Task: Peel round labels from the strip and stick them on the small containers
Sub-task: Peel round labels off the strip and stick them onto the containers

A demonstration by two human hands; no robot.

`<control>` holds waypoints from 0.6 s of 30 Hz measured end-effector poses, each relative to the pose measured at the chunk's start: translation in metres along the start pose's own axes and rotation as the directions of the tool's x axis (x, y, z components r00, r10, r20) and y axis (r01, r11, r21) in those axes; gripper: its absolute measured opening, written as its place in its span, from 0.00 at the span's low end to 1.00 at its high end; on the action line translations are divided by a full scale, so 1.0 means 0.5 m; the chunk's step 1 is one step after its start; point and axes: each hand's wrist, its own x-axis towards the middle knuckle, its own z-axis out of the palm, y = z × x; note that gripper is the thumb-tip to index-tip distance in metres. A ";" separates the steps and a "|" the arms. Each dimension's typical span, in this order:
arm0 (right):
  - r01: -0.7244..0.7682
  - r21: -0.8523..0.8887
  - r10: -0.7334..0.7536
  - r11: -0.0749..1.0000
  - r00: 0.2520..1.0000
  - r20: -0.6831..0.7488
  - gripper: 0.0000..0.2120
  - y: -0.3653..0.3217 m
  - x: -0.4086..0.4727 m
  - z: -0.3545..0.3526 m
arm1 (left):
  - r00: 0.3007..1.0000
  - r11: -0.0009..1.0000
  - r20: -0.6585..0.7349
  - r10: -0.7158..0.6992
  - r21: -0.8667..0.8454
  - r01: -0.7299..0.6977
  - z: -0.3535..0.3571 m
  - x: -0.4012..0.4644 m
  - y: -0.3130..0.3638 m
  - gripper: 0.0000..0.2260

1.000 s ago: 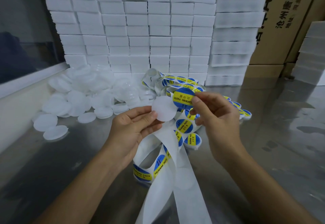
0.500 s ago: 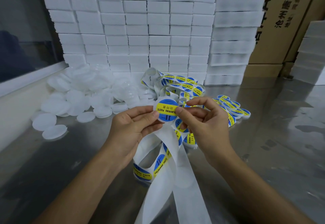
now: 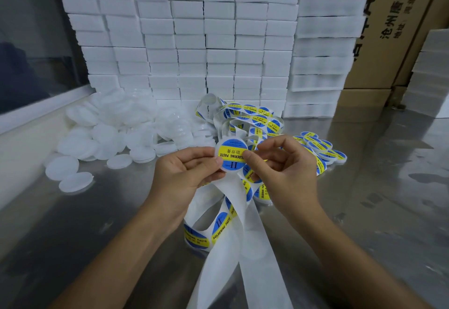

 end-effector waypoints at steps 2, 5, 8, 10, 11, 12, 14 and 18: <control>0.017 -0.039 -0.017 0.999 1.000 -0.004 0.11 0.004 0.001 -0.001 | 0.999 0.998 -0.020 0.034 0.047 -0.033 0.002 -0.002 0.002 0.09; 0.050 -0.120 -0.052 0.992 0.999 -0.013 0.10 0.009 0.002 -0.004 | 0.993 0.983 -0.022 0.112 0.147 -0.107 0.005 -0.005 0.002 0.08; 0.089 -0.230 -0.092 0.969 0.996 -0.004 0.09 0.016 0.003 -0.005 | 0.982 0.961 0.016 0.186 0.207 -0.185 0.006 -0.008 0.002 0.12; 0.122 -0.302 -0.130 0.945 0.992 -0.007 0.10 0.019 0.002 -0.005 | 0.980 0.959 0.055 0.191 0.205 -0.198 0.005 -0.008 0.001 0.14; 0.146 -0.335 -0.157 0.931 0.988 -0.005 0.10 0.021 0.000 -0.004 | 0.980 0.960 0.071 0.186 0.201 -0.197 0.004 -0.008 0.001 0.15; 0.176 -0.367 -0.190 0.913 0.982 -0.002 0.09 0.022 -0.001 -0.004 | 0.980 0.961 0.081 0.180 0.196 -0.193 0.003 -0.008 0.001 0.14; 0.222 -0.433 -0.248 0.873 0.969 -0.003 0.09 0.024 -0.004 -0.002 | 0.983 0.973 0.087 0.161 0.154 -0.173 0.001 -0.007 0.003 0.11; 0.193 -0.436 -0.230 0.879 0.973 -0.032 0.09 0.022 -0.005 0.000 | 0.989 0.995 0.106 0.104 -0.019 -0.102 0.002 -0.004 0.003 0.07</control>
